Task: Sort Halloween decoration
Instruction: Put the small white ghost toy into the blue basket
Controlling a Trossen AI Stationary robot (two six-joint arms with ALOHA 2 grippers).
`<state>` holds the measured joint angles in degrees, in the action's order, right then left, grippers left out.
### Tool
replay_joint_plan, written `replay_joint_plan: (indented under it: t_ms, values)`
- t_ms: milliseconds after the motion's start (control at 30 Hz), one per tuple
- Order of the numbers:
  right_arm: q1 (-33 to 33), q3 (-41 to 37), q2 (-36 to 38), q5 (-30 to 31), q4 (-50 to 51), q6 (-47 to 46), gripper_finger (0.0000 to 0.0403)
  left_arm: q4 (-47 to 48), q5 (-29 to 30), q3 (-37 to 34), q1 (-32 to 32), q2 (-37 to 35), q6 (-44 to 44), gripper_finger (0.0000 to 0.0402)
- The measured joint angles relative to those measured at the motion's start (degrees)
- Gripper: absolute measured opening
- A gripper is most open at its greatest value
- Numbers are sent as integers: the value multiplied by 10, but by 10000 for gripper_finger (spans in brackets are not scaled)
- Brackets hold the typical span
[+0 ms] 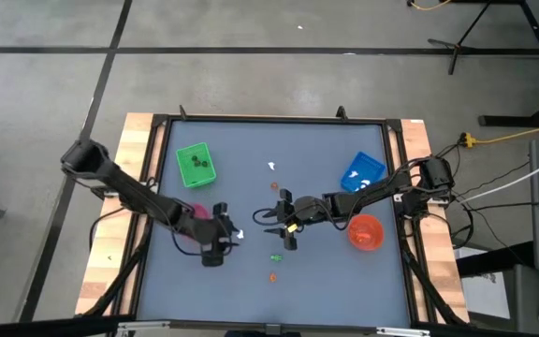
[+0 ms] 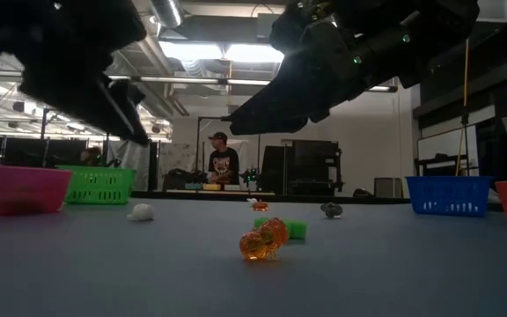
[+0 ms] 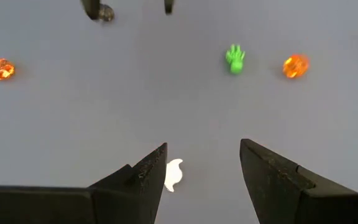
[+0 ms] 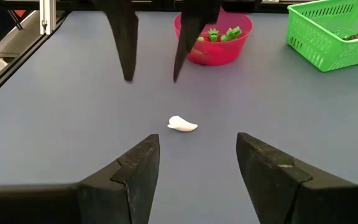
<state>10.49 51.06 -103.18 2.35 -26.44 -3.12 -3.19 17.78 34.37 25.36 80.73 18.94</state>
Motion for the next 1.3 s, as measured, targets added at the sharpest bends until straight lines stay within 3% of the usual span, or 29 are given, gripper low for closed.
replay_joint_plan:
  t_ms: [533, 1300]
  values:
    - [0, 0, 0, 0, 0, 0, 214, -44, 71, 0, 6, 125, -17, 186]
    - [0, 0, 0, 0, 0, 0, 214, -56, 81, 1, -7, 156, 51, 186]
